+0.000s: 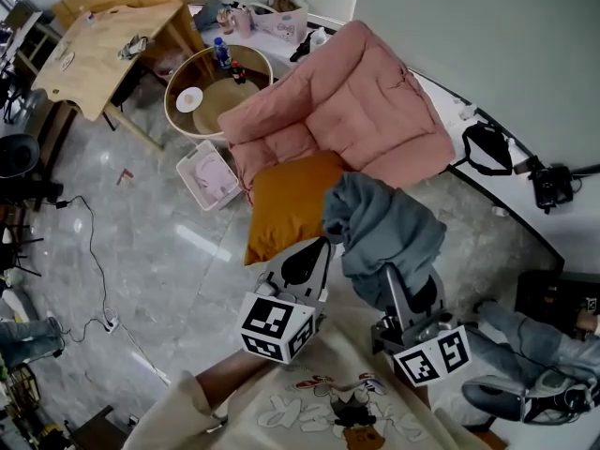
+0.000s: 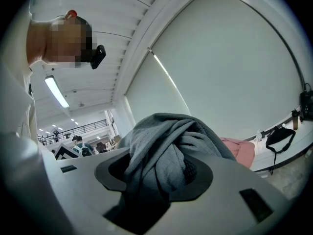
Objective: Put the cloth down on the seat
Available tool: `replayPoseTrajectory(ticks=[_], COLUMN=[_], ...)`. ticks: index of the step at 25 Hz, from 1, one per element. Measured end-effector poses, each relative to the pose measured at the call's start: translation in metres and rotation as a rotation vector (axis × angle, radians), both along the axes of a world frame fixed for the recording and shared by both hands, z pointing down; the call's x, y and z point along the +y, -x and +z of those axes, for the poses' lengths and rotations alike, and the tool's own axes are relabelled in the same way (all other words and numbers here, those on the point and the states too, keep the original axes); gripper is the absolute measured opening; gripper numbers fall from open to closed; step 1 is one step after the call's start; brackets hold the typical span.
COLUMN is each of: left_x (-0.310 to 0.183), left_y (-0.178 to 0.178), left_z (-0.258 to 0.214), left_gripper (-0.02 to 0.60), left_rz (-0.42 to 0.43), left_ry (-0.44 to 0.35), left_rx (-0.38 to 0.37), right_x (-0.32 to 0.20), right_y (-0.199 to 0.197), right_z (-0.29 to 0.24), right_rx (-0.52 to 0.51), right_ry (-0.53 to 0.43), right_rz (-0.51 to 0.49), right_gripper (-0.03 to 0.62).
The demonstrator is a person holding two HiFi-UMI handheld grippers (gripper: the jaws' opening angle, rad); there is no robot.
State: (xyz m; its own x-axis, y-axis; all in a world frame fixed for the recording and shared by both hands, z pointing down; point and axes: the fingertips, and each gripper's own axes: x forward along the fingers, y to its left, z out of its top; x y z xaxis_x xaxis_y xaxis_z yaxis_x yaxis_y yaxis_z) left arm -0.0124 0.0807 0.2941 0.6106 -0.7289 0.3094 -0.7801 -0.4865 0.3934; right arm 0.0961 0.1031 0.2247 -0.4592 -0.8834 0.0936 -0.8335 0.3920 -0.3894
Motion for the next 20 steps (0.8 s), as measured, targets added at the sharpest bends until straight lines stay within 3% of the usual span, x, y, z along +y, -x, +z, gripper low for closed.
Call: replayPoseTrajectory(ticks=[20], left_x=[-0.108], left_y=[-0.042], left_z=[-0.012], left_gripper=[0.005], left_rz=[-0.206], left_ry=[-0.002], left_rx=[-0.053], right_x=[-0.144], right_y=[-0.045], right_z=[-0.004], right_rx=[-0.028], right_ry=[-0.008], right_rz=[-0.200], right_gripper=[0.213])
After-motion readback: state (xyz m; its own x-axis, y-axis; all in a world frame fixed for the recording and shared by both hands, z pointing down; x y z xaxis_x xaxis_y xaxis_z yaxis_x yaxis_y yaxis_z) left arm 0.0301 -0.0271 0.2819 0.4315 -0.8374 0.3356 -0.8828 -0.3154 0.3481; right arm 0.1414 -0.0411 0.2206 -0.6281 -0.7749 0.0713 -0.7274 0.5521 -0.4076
